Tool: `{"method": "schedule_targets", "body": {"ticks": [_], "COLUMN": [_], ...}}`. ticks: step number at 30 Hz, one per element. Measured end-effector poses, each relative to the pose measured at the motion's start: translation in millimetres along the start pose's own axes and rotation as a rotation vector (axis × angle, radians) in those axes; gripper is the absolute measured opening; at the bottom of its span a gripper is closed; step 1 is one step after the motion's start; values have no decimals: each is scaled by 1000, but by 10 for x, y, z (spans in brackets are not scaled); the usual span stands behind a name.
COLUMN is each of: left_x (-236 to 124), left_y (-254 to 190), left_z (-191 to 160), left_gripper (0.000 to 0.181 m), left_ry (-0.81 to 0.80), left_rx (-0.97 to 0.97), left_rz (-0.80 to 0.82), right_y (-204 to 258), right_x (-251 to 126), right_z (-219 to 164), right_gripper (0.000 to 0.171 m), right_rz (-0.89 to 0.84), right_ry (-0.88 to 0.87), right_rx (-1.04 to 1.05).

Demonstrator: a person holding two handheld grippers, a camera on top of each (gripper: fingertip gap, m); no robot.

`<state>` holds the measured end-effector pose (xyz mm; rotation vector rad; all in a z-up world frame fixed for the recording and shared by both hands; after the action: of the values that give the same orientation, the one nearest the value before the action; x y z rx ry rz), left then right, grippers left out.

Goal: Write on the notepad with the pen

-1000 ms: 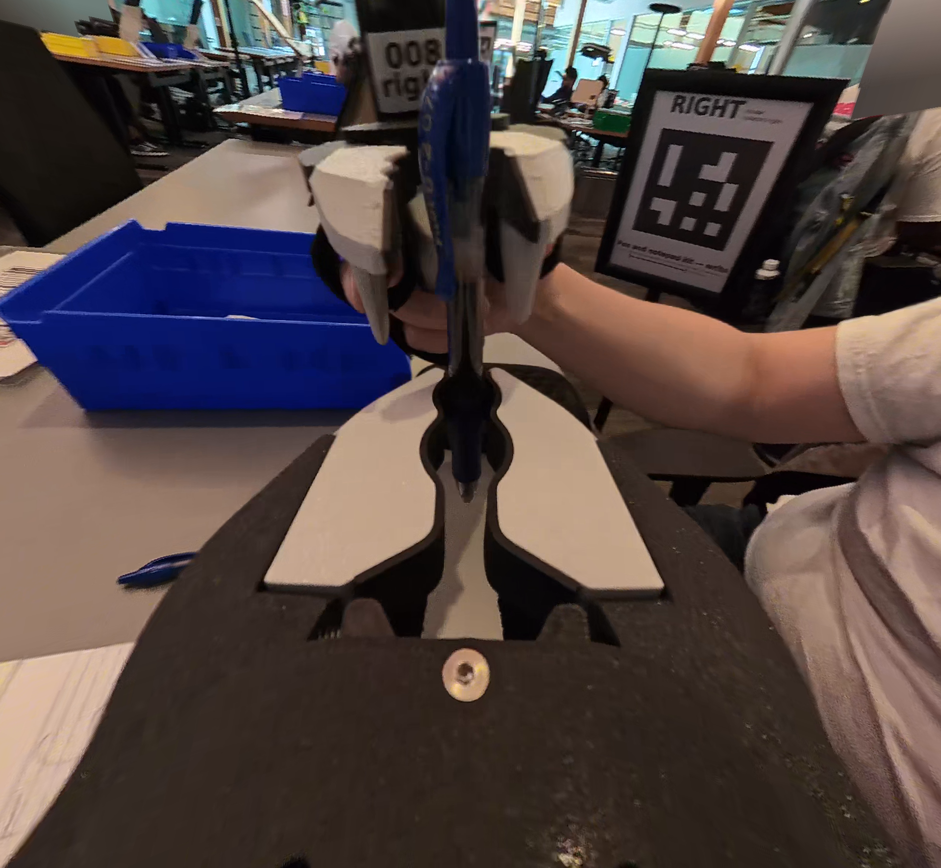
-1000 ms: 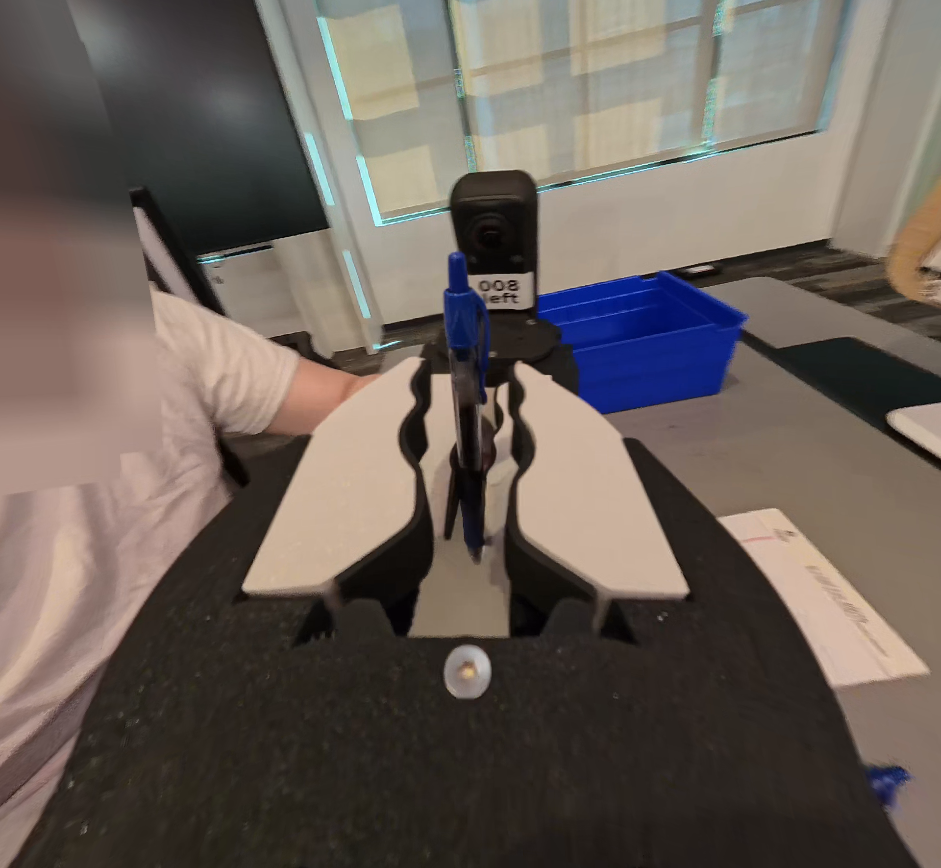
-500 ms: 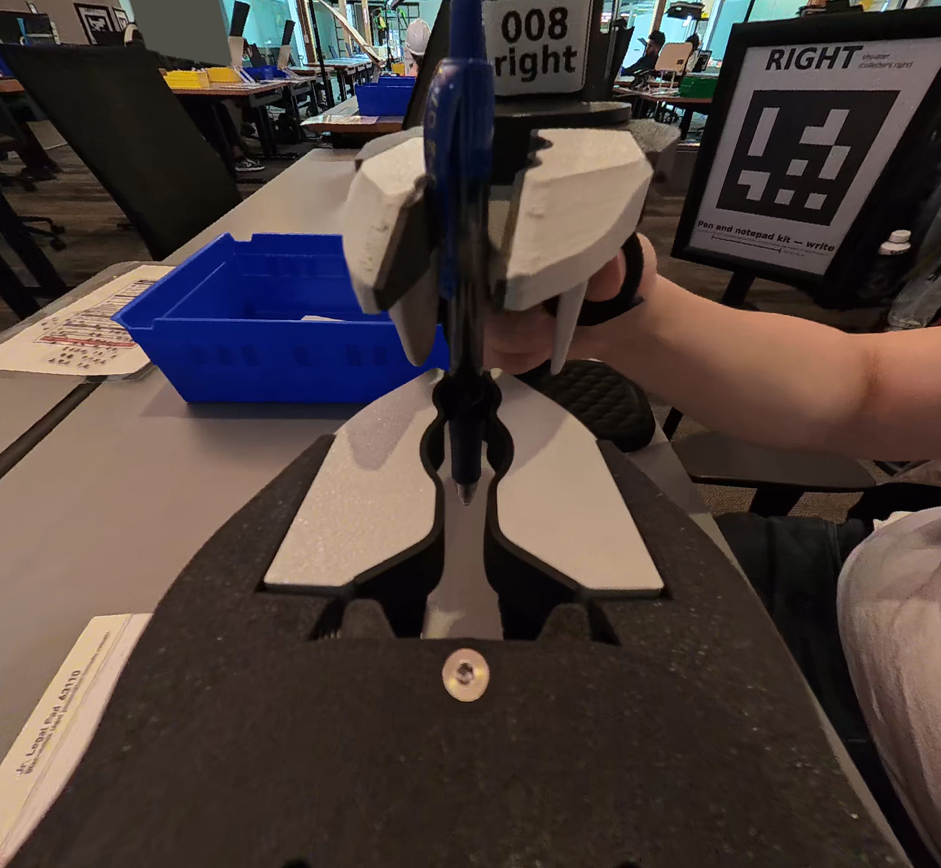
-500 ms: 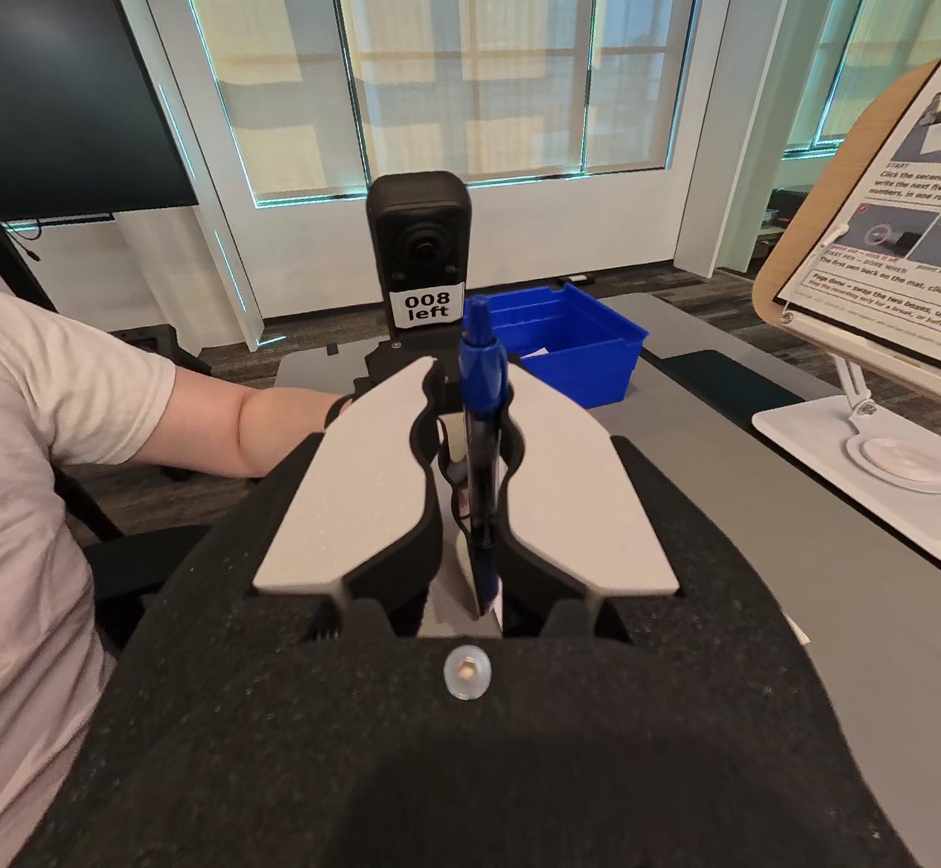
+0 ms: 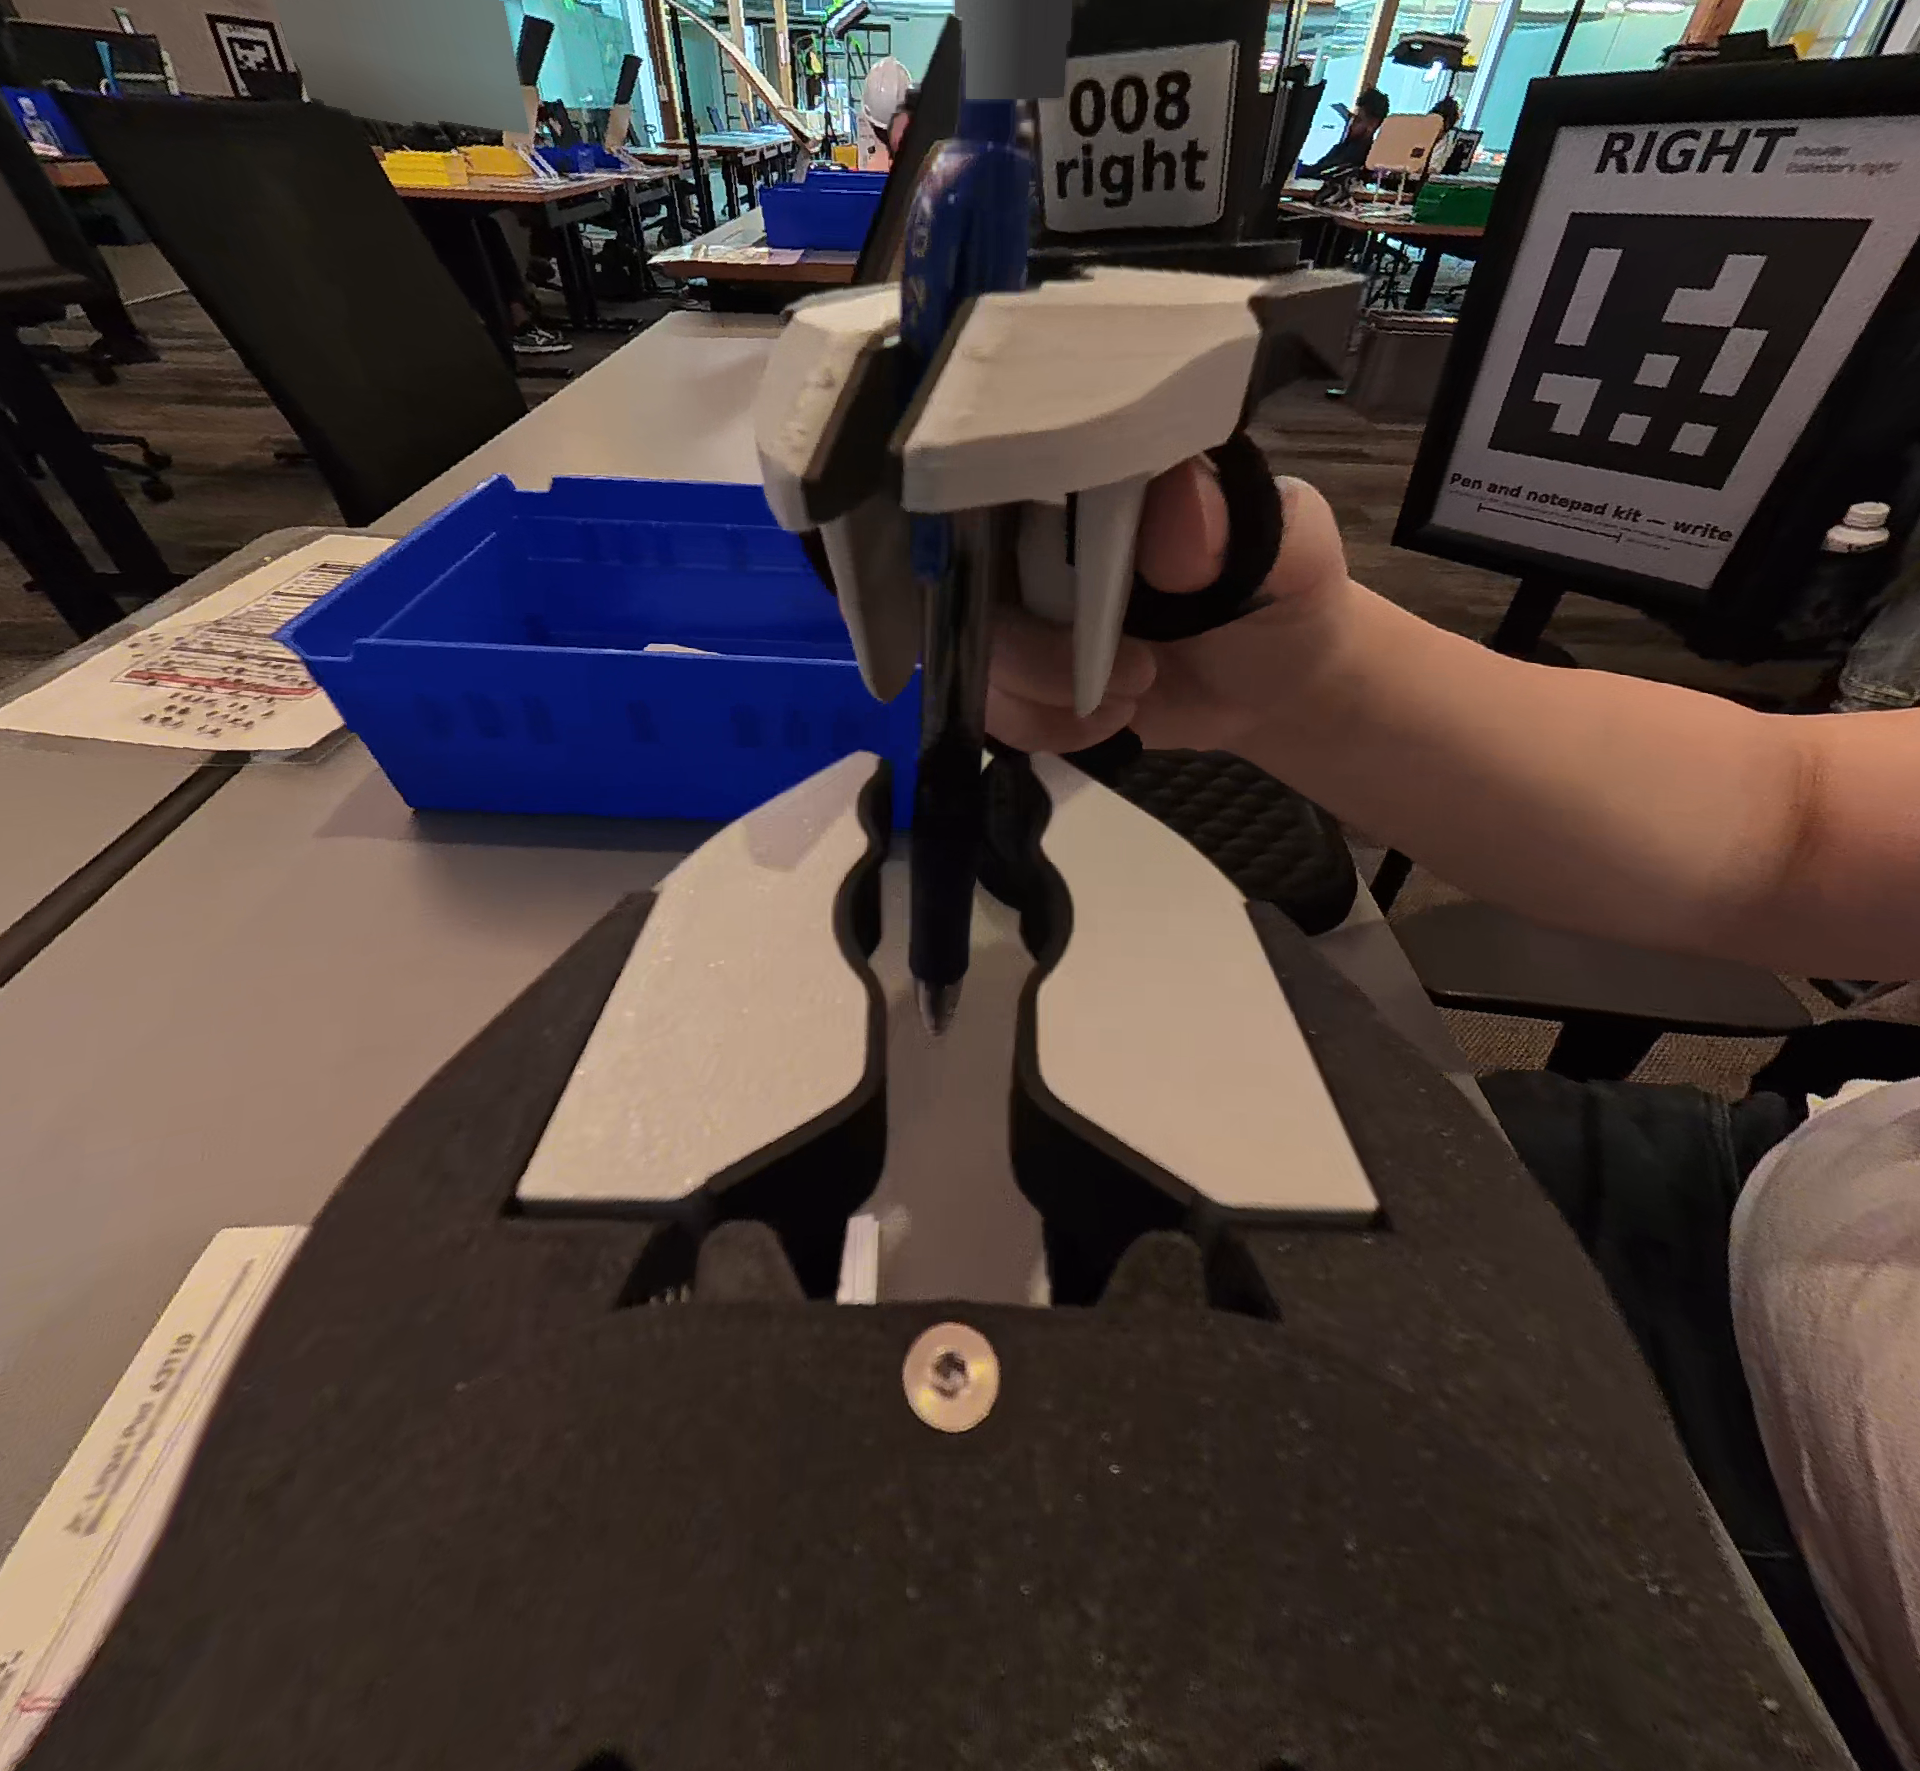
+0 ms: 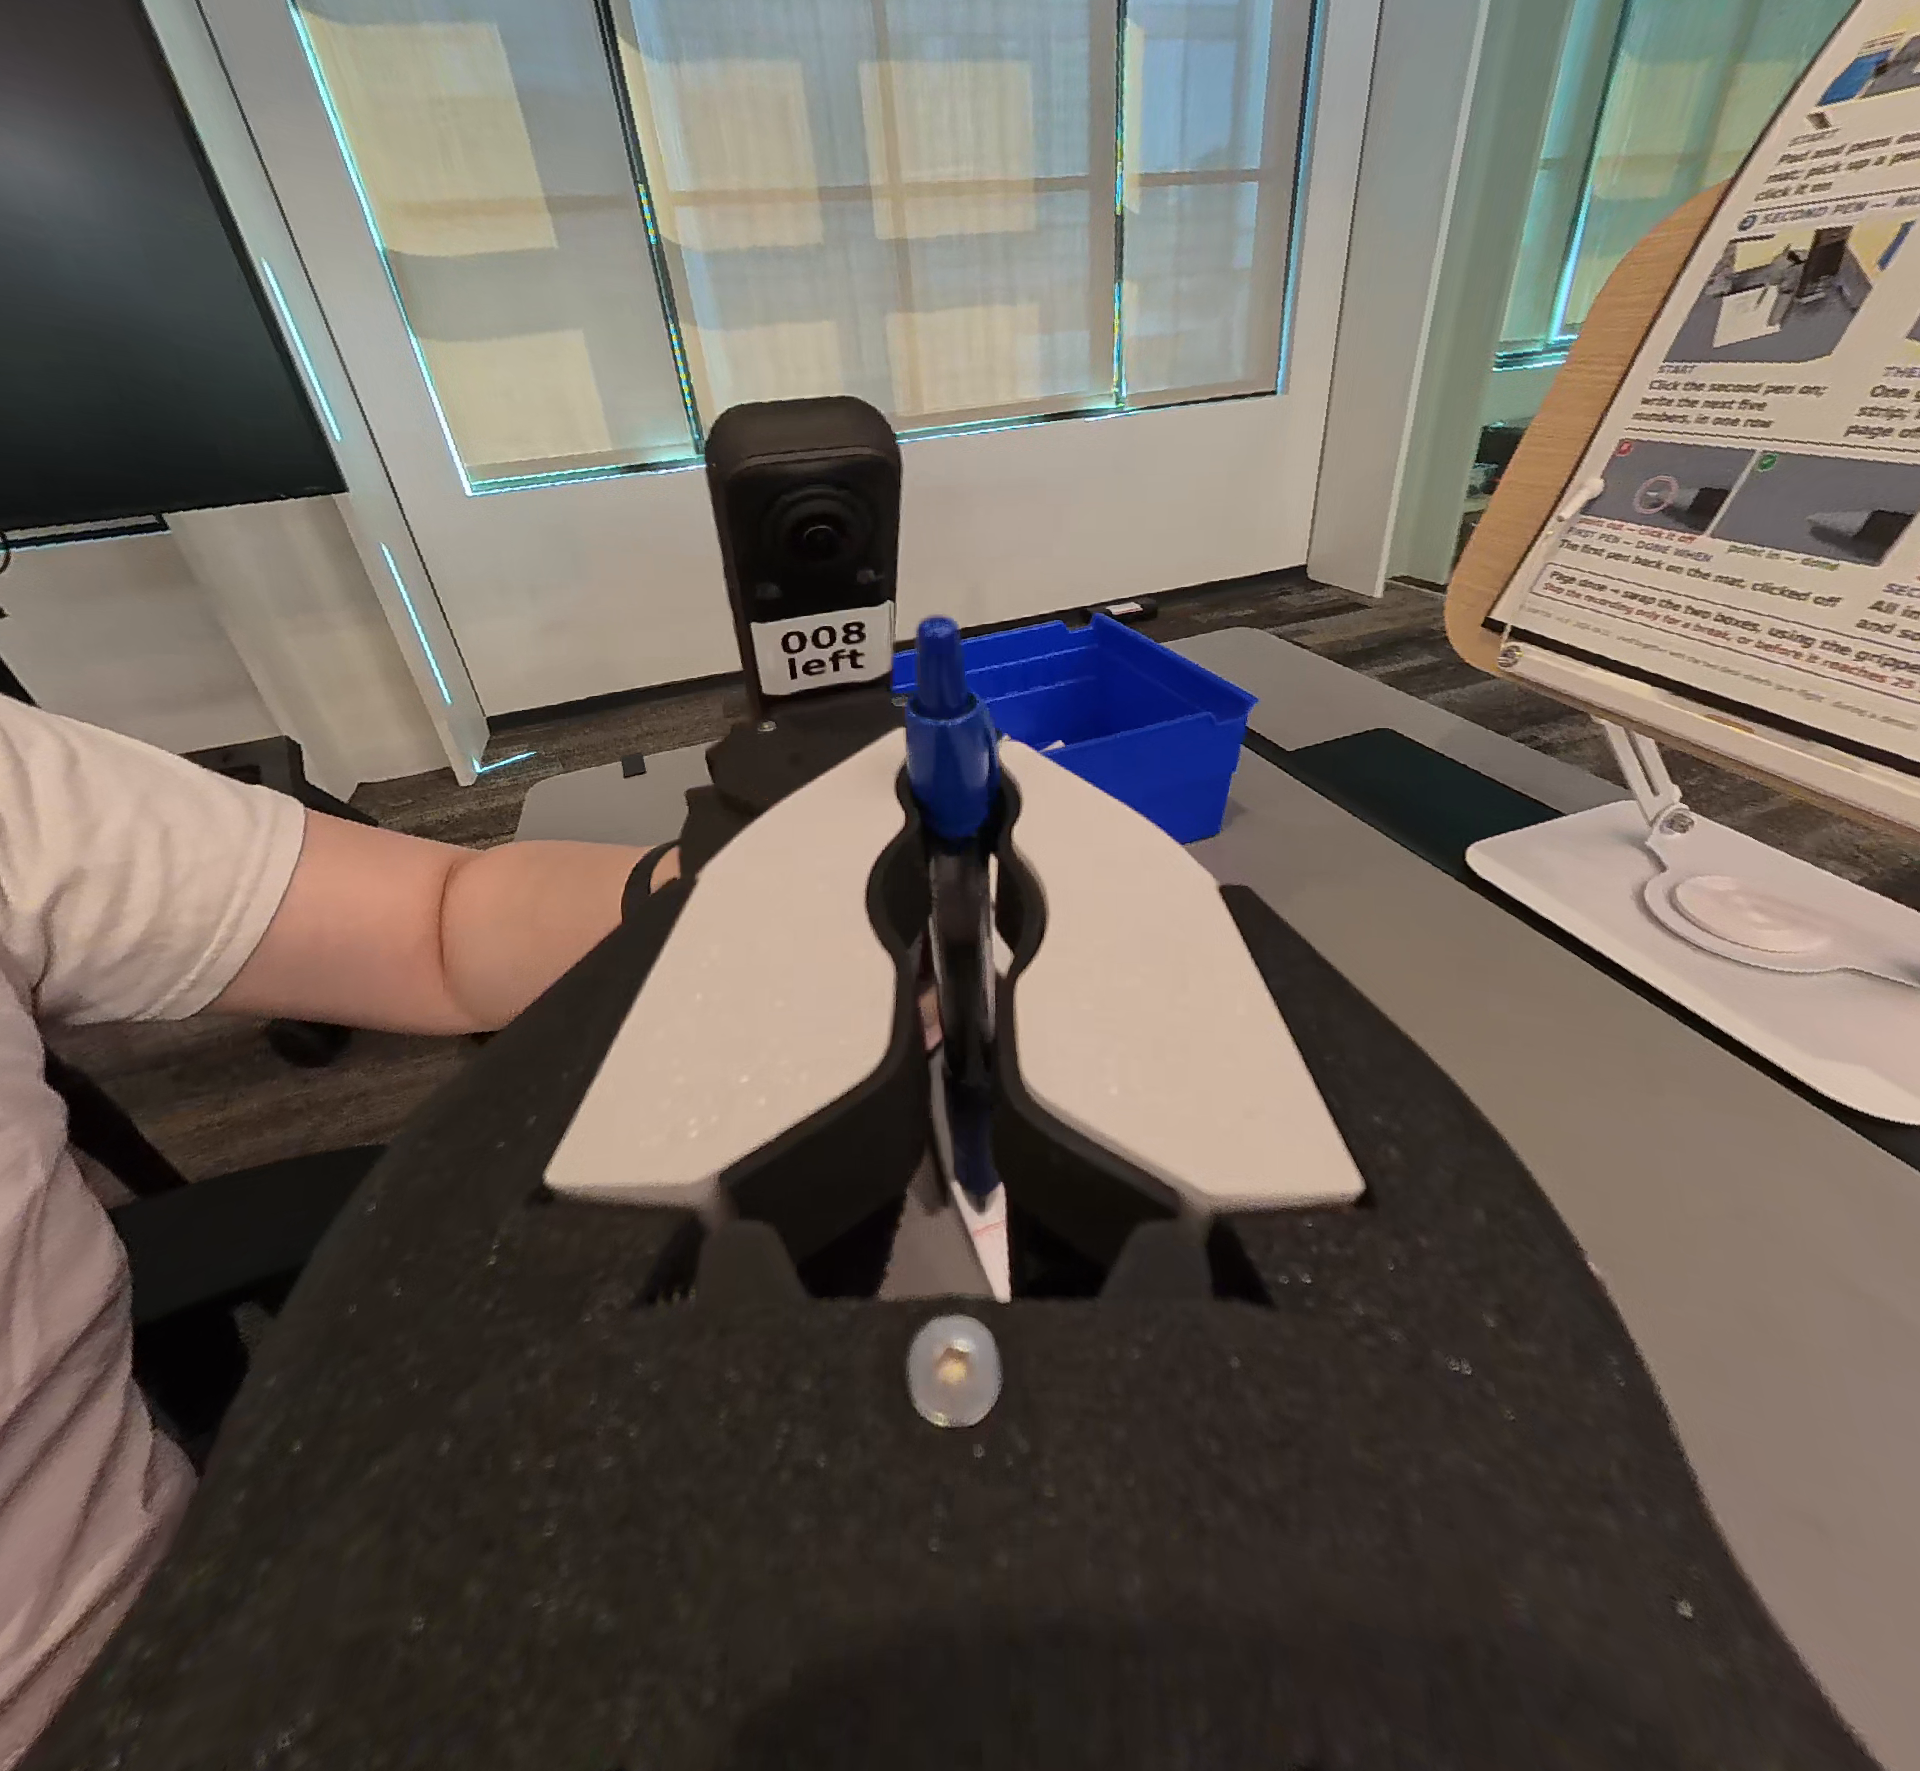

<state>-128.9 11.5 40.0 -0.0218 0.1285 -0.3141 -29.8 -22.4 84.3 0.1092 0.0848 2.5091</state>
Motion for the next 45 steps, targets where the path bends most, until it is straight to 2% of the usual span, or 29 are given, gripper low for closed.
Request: {"method": "schedule_targets", "body": {"ticks": [2,4,7,8,9,13,20,32,45], "left_x": [-37,-106,-269,-343,-423,-601,-437,-382,-331], "left_y": [20,32,92,107,111,61,-8,-9,57], "left_z": [30,77,169,216,276,469,400,353,255], "left_gripper": [34,33,23,7,0,0,0,0,0], "left_ry": [-3,-3,2,-18,-60,-229,-171,-130,-93], "left_rx": [8,38,91,102,104,30,5,-39,-144], "left_rz": [13,21,87,103,110,77,31,-13,-70], "right_y": [-45,-106,-185,-196,-197,-115,10,40,28], "right_x": [-41,-102,-172,-174,-166,-11,223,192,168], "right_z": [7,8,-43,-77,-114,-286,-384,-387,-404], "right_gripper": [6,7,6,6,6,6,6,5,4], "right_rz": [-23,-56,-112,-122,-129,-116,-53,-8,-47], "right_ry": [3,14,84,120,151,266,306,292,337], "right_rx": [0,-3,-16,-21,-24,-43,-32,16,-47]}}
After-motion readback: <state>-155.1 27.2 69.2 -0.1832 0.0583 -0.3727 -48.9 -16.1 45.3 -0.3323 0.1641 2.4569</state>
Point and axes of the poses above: each gripper's, where its closed fingertips meet, x out along the fingers, z out of its top, y = z × x across the jaws, the point moved 8 cm from there along -x, back along the fingers, and after that the axes turned 4 degrees about -z, right-handed, at the moved point
